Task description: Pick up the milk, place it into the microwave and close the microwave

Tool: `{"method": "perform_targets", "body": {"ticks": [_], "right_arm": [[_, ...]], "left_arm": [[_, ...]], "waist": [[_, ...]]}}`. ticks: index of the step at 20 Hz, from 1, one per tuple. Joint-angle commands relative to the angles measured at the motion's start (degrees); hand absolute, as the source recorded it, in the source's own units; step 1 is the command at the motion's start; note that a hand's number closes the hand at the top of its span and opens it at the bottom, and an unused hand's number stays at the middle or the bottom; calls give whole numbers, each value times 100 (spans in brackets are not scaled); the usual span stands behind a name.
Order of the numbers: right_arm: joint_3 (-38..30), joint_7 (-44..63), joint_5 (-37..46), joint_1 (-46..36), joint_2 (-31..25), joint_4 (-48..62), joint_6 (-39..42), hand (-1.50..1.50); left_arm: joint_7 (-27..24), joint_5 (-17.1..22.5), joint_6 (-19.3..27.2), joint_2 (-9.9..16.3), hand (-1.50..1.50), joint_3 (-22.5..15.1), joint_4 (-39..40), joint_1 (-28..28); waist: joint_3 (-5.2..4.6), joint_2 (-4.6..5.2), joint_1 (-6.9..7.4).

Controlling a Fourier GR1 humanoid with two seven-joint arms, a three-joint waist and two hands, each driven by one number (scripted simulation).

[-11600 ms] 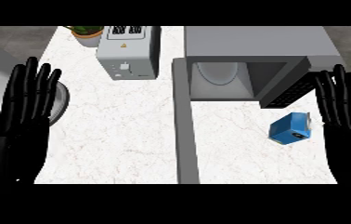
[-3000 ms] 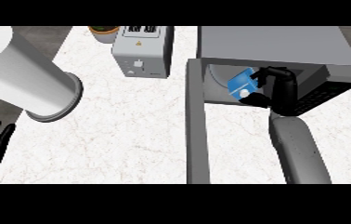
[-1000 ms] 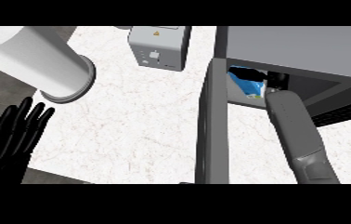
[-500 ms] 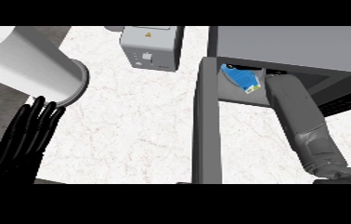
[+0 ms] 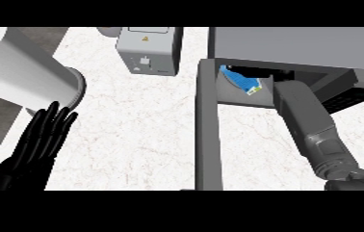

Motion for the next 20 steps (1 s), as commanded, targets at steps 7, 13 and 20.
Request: {"method": "perform_targets", "body": {"ticks": [7, 13, 20], "right_arm": [[-231, -936, -287, 266, 488, 450, 682, -150], [-258, -1175, -452, 593, 468, 304, 1242, -150], [103, -1669, -410, 1685, 572, -341, 1664, -150]], "left_arm": [[-112, -237, -65, -42, -150, -508, 529, -116], [-305, -651, -445, 104, -150, -880, 1132, -348], [-334, -1218, -440, 127, 150, -1209, 1620, -968]], "waist": [[-10, -103, -268], [-19, -189, -475], [-27, -250, -645]]}}
